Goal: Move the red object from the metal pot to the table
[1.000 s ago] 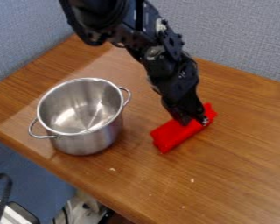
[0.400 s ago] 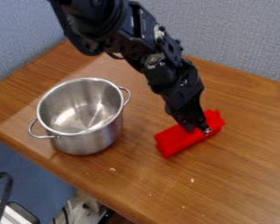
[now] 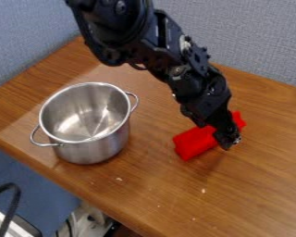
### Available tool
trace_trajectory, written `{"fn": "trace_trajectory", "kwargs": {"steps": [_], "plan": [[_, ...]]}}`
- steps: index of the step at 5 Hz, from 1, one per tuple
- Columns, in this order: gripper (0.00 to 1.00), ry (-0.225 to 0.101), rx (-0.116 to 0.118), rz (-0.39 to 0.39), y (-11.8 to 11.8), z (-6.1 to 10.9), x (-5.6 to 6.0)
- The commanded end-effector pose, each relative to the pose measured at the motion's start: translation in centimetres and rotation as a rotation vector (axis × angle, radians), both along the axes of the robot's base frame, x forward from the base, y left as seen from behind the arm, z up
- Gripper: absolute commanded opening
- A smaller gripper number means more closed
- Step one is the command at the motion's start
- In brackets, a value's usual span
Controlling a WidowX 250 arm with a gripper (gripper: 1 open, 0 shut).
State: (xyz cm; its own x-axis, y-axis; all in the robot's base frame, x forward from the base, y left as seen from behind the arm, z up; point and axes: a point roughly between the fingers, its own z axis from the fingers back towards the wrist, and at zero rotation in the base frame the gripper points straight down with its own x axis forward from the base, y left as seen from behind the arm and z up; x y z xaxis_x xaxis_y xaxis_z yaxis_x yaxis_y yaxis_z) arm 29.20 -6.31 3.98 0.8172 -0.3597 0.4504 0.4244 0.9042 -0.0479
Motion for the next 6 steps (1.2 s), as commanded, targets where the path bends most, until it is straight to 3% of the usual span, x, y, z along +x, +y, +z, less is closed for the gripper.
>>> {"fn": "trace_trajectory", "kwargs": {"steps": [1, 2, 3, 4, 5, 6], "plan": [[0.0, 0.159, 0.016, 0.003, -0.3, -4.2, -2.3], [0.0, 0.14, 0.039, 0.012, -1.1, -2.5, -2.5], [0.0, 0.143, 0.061, 0.009, -1.5, -1.7, -2.7], [0.0, 0.159, 0.07, 0.026, -2.1, -1.5, -3.0], [0.0, 0.204, 0.083, 0.076, -2.9, -1.5, -2.5], [0.0, 0.223, 0.11, 0.116, -3.3, -1.8, -1.6]]}}
